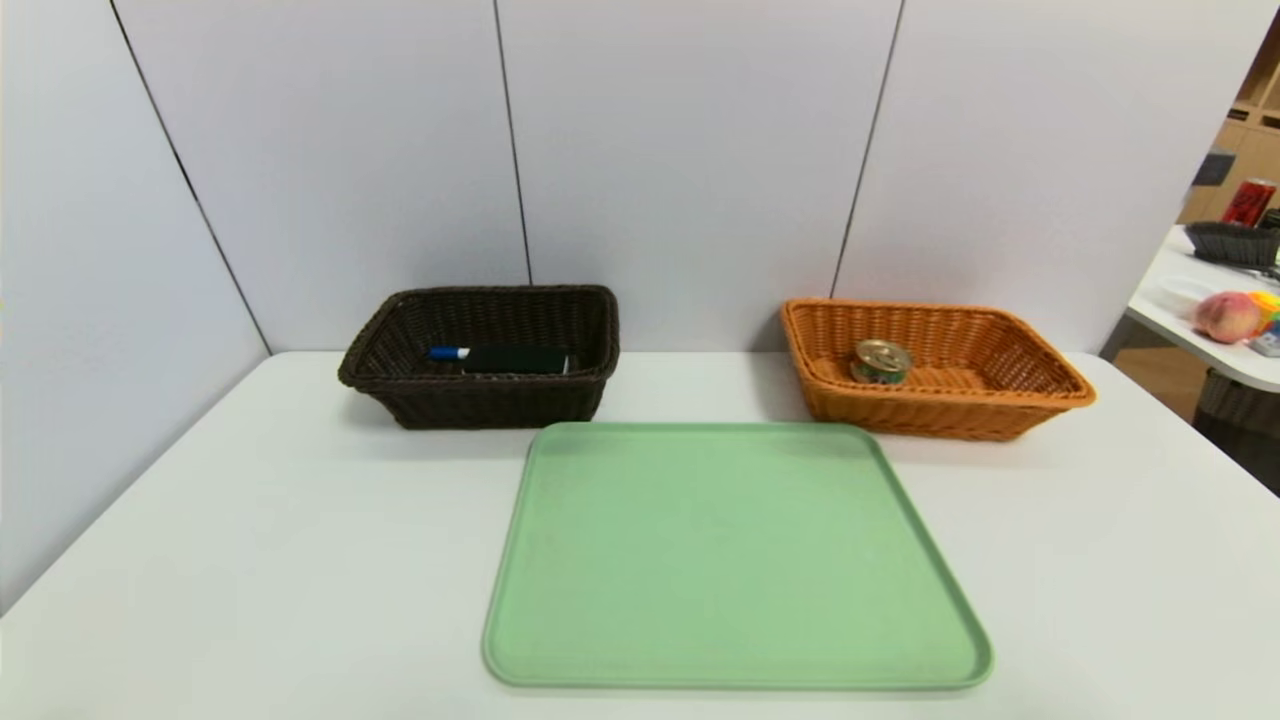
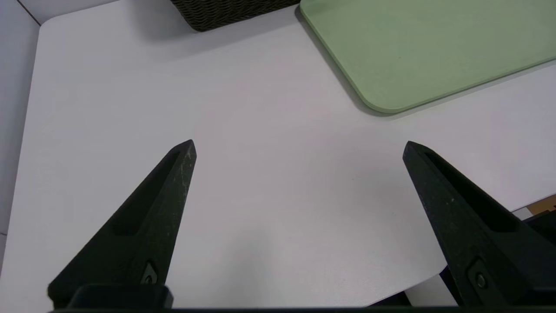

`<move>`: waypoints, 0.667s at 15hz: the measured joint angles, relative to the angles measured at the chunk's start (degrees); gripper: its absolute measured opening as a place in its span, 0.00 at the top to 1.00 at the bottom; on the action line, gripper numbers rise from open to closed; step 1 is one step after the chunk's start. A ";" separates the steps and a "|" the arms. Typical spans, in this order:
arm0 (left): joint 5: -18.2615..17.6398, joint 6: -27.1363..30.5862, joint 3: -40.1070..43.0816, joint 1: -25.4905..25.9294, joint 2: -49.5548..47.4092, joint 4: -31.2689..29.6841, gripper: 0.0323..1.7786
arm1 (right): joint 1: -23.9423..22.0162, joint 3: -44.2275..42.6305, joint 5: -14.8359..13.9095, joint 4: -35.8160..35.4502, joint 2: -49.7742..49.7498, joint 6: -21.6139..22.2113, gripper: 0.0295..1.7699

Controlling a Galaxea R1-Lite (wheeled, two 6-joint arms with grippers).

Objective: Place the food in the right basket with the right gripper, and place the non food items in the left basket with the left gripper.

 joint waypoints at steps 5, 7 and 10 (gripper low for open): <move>-0.05 0.05 1.02 0.05 -4.61 1.68 0.05 | -0.17 0.50 -2.66 3.82 -6.36 0.09 0.04; -0.07 0.02 2.02 -0.11 -6.05 2.91 0.05 | -1.37 0.83 -2.71 6.34 -8.85 0.83 0.04; -0.09 0.07 3.12 -0.17 -7.72 3.06 0.05 | -0.01 2.38 -2.76 9.35 -12.11 1.16 0.04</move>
